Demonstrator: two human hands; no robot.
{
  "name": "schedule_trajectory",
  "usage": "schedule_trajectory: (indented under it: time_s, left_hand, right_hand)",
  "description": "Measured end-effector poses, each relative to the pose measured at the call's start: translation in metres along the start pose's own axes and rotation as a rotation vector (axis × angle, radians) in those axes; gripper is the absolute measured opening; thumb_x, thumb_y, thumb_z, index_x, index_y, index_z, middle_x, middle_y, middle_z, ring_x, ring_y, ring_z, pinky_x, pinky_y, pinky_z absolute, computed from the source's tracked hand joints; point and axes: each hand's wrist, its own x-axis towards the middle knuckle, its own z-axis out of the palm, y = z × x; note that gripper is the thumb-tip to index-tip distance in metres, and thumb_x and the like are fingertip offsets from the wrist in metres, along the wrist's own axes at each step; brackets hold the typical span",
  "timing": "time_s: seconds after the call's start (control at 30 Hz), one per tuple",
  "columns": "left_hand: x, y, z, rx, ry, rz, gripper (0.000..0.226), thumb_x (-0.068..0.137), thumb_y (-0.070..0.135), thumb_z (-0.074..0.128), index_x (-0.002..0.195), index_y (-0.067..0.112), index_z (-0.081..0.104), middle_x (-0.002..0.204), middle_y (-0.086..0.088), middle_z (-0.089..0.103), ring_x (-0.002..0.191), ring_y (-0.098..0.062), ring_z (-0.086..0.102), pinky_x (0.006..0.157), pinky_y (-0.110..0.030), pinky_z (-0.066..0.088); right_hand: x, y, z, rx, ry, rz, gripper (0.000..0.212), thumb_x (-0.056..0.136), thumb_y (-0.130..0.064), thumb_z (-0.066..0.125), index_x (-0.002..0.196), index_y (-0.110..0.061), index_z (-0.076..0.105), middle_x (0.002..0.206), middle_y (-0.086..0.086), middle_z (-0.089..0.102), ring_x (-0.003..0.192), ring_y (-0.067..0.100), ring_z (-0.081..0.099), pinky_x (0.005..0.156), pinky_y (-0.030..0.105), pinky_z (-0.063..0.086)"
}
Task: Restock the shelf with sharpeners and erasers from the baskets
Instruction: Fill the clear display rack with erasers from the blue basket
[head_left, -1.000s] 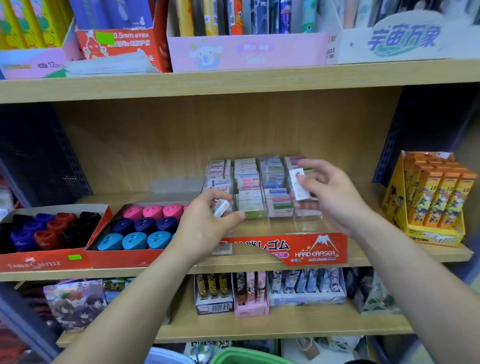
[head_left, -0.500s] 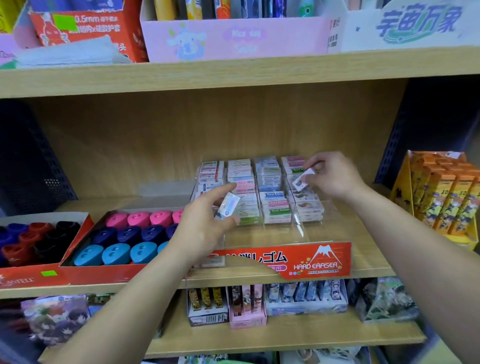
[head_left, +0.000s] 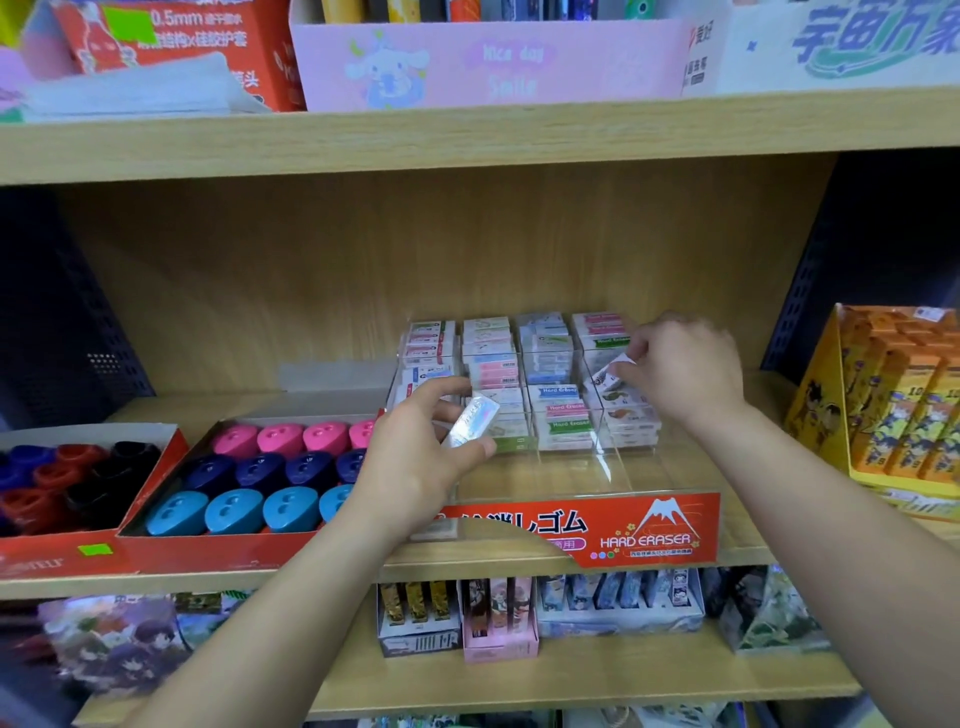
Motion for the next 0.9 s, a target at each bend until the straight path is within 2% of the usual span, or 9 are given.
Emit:
schedule_trajectory:
  time_s: [0.07, 0.13, 0.23, 0.3, 0.37, 0.5, 0.63, 0.73, 0.9]
  left_hand:
    - [-0.002, 0.003, 0.0, -0.022, 0.021, -0.017, 0.042, 0.08, 0.023, 0.086, 0.111, 0.035, 0.061, 0.1, 0.014, 0.07, 0.09, -0.012, 0.068, 0.068, -0.026, 0.058]
    - [-0.005, 0.006, -0.002, -0.084, 0.04, -0.02, 0.038, 0.079, 0.02, 0.088, 0.105, 0.033, 0.063, 0.094, 0.011, 0.073, 0.085, -0.013, 0.07, 0.063, -0.023, 0.058]
    - [-0.01, 0.01, -0.008, -0.182, 0.058, 0.003, 0.037, 0.078, 0.014, 0.087, 0.102, 0.035, 0.068, 0.092, 0.008, 0.075, 0.087, -0.015, 0.071, 0.064, -0.021, 0.057]
    - [-0.013, 0.013, -0.011, -0.21, 0.073, 0.029, 0.038, 0.078, 0.013, 0.087, 0.102, 0.038, 0.071, 0.094, 0.008, 0.075, 0.09, -0.016, 0.072, 0.072, -0.027, 0.06]
    - [-0.017, 0.019, -0.013, -0.21, 0.08, 0.049, 0.038, 0.079, 0.012, 0.086, 0.103, 0.039, 0.073, 0.096, 0.011, 0.076, 0.092, -0.016, 0.071, 0.077, -0.03, 0.061]
    - [-0.025, 0.03, -0.016, -0.22, 0.067, 0.101, 0.038, 0.08, 0.01, 0.085, 0.106, 0.035, 0.074, 0.097, 0.017, 0.076, 0.094, -0.008, 0.071, 0.082, -0.028, 0.058]
    - [-0.035, 0.033, -0.021, -0.255, 0.112, 0.095, 0.037, 0.079, 0.006, 0.084, 0.108, 0.026, 0.072, 0.097, 0.012, 0.076, 0.087, -0.001, 0.07, 0.077, -0.019, 0.056]
    - [-0.039, 0.029, -0.025, -0.251, 0.164, 0.063, 0.033, 0.08, 0.007, 0.085, 0.102, 0.026, 0.071, 0.096, 0.006, 0.074, 0.08, -0.007, 0.068, 0.072, -0.018, 0.055]
    - [-0.042, 0.027, -0.028, 0.05, 0.119, 0.049, 0.03, 0.085, 0.016, 0.082, 0.109, 0.029, 0.07, 0.103, 0.013, 0.072, 0.1, -0.004, 0.068, 0.092, -0.024, 0.056]
  right_hand:
    - [-0.003, -0.001, 0.001, -0.05, -0.018, 0.01, 0.013, 0.086, -0.035, 0.073, 0.087, -0.023, 0.076, 0.102, 0.005, 0.063, 0.103, 0.031, 0.056, 0.084, 0.041, 0.047]
    - [-0.006, -0.004, -0.001, -0.032, -0.042, 0.034, 0.011, 0.089, -0.025, 0.067, 0.088, -0.023, 0.078, 0.101, 0.005, 0.061, 0.102, 0.03, 0.056, 0.083, 0.041, 0.048]
    - [-0.014, -0.013, -0.012, 0.16, 0.011, 0.016, 0.014, 0.093, -0.02, 0.064, 0.096, -0.025, 0.077, 0.103, 0.001, 0.064, 0.098, 0.025, 0.059, 0.079, 0.037, 0.049]
    - [-0.024, -0.031, -0.028, 0.408, -0.016, -0.035, 0.013, 0.095, -0.022, 0.065, 0.099, -0.027, 0.076, 0.1, -0.008, 0.064, 0.087, 0.009, 0.062, 0.072, 0.026, 0.047]
    - [-0.04, -0.056, -0.046, 0.728, -0.179, -0.101, 0.01, 0.096, -0.026, 0.067, 0.099, -0.033, 0.073, 0.095, -0.017, 0.067, 0.078, -0.003, 0.063, 0.069, 0.014, 0.047]
    - [-0.066, -0.092, -0.056, 1.123, -0.47, -0.139, 0.022, 0.096, -0.02, 0.067, 0.118, -0.022, 0.07, 0.093, -0.002, 0.075, 0.076, 0.011, 0.071, 0.069, 0.022, 0.054]
    - [-0.072, -0.101, -0.055, 1.249, -0.451, -0.101, 0.024, 0.095, -0.007, 0.068, 0.116, -0.018, 0.067, 0.079, 0.005, 0.074, 0.071, 0.016, 0.071, 0.068, 0.024, 0.053]
    - [-0.075, -0.099, -0.055, 1.275, -0.475, -0.056, 0.019, 0.094, -0.007, 0.069, 0.111, -0.015, 0.067, 0.08, 0.005, 0.073, 0.073, 0.019, 0.07, 0.069, 0.031, 0.057]
    - [-0.076, -0.087, -0.054, 1.171, -0.421, -0.009, 0.017, 0.086, -0.008, 0.078, 0.098, -0.017, 0.072, 0.085, -0.009, 0.073, 0.072, 0.014, 0.064, 0.072, 0.03, 0.057]
